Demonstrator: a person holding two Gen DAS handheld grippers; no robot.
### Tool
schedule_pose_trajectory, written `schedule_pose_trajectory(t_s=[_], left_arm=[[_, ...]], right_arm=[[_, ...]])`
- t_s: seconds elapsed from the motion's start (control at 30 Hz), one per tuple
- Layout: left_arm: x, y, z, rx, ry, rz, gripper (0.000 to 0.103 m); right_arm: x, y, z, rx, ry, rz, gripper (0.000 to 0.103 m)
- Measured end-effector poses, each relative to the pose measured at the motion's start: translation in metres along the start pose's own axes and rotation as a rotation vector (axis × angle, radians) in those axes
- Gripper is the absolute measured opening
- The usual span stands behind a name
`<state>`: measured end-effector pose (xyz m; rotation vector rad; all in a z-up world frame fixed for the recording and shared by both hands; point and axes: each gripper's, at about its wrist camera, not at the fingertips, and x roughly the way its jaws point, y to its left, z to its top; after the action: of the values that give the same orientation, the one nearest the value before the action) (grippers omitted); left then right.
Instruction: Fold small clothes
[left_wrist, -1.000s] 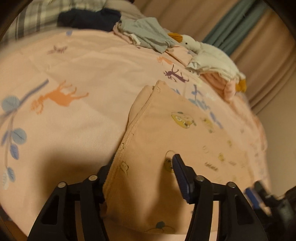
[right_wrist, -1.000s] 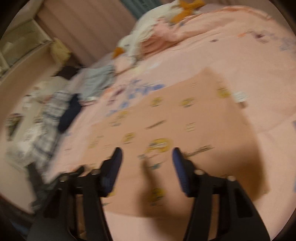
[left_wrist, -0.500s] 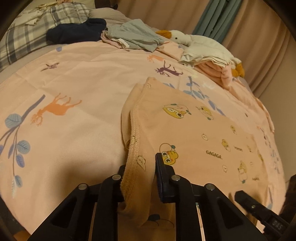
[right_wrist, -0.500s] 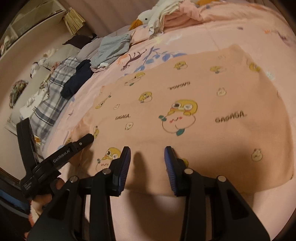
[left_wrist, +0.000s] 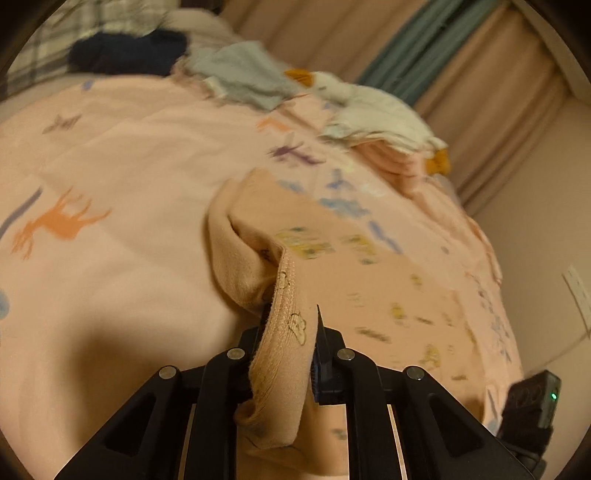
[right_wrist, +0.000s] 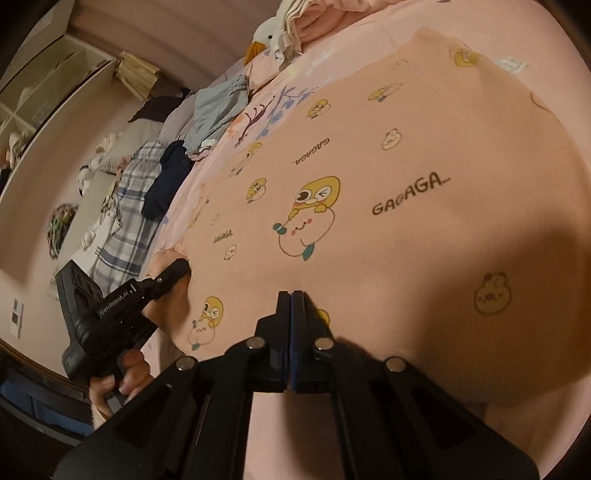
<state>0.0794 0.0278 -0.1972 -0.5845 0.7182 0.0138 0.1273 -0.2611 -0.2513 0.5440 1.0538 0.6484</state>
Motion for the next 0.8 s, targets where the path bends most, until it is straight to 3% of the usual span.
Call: schedule_pose_trajectory(t_s=[0.13,0.2,0.3,0.33,0.37,0.4,0.47,0.57,0.7,0.8], left_arm=[[0.0,-0.042,-0.008,0.135,0.031,-0.173,0.013],[0.006,-0.064,-0.021,0.218,0.043,-0.158,0.013],[0.027,-0.091,-0.042,0.303,0.094,-0.128,0.013],[0.031,-0.096,-0.046,0.311,0.105,-0.121,0.018],[0.034,-0.103,-0.049,0.327,0.114,-0.119,0.032],[0.035,-0.111,-0.052,0.346,0.123,-0.134,0.039],[0.03,-0.122,-0.057,0.365,0.159,-0.219,0.053],[0.021,-0.128,-0.057,0.351,0.211,-0.304,0.071],[0.007,-0.124,-0.052,0.318,0.27,-0.351,0.072],[-0.006,-0.11,-0.05,0.316,0.229,-0.315,0.074]], right_arm=[[-0.014,-0.016,0.003,0.13,0.014,0.077,0.003],[-0.032,-0.029,0.006,0.211,-0.028,0.084,0.007],[-0.07,-0.05,0.011,0.283,-0.17,0.049,0.02],[-0.079,-0.058,0.012,0.316,-0.204,0.054,0.023],[-0.087,-0.067,0.012,0.363,-0.228,0.077,0.024],[-0.091,-0.071,0.011,0.39,-0.234,0.101,0.028],[-0.094,-0.074,0.009,0.417,-0.238,0.145,0.036],[-0.093,-0.068,0.006,0.396,-0.221,0.135,0.043],[-0.091,-0.06,0.004,0.37,-0.195,0.138,0.048],[-0.088,-0.06,0.006,0.369,-0.174,0.176,0.051]])
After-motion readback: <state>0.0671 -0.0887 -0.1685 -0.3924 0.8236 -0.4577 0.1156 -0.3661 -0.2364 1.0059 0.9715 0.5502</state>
